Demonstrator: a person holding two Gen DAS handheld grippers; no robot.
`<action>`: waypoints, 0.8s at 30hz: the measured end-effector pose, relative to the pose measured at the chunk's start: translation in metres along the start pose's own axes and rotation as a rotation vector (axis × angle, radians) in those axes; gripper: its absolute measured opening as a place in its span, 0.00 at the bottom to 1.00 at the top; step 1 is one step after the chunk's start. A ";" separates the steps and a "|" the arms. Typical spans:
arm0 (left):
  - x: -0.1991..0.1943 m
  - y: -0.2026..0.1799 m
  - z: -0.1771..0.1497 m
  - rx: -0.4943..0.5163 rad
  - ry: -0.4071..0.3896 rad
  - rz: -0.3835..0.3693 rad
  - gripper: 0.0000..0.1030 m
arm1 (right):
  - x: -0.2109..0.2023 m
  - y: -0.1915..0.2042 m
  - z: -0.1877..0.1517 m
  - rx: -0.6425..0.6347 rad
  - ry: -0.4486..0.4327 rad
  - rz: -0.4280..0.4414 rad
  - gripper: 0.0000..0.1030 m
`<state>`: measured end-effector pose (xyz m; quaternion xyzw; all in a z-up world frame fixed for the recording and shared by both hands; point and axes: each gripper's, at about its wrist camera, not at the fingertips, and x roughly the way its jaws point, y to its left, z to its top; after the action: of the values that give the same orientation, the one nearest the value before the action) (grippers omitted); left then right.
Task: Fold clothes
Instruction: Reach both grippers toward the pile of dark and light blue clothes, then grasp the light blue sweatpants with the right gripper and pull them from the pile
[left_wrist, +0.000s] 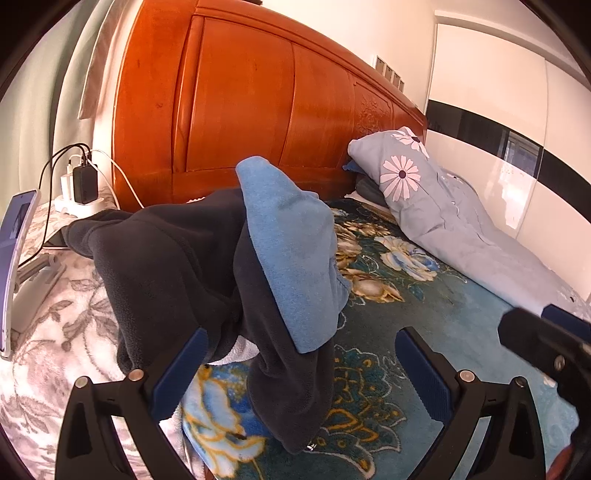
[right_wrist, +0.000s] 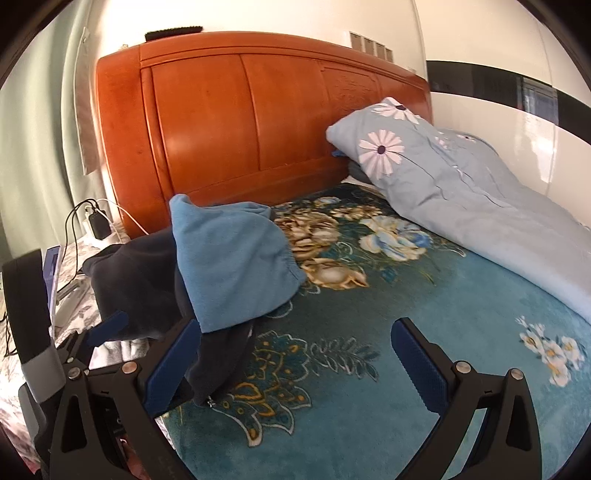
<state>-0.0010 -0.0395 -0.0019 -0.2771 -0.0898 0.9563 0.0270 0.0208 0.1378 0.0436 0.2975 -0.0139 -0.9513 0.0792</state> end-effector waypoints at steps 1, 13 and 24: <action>0.001 0.001 -0.001 -0.001 0.001 0.000 1.00 | 0.003 0.002 0.004 -0.012 0.000 0.004 1.00; 0.016 0.015 -0.024 0.033 0.054 -0.015 1.00 | 0.098 0.082 0.079 -0.279 0.084 0.180 1.00; 0.028 0.019 -0.032 0.008 0.114 -0.023 1.00 | 0.174 0.120 0.098 -0.266 0.262 0.256 0.73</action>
<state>-0.0076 -0.0499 -0.0467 -0.3299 -0.0876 0.9389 0.0439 -0.1592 -0.0100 0.0348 0.4013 0.0847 -0.8801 0.2392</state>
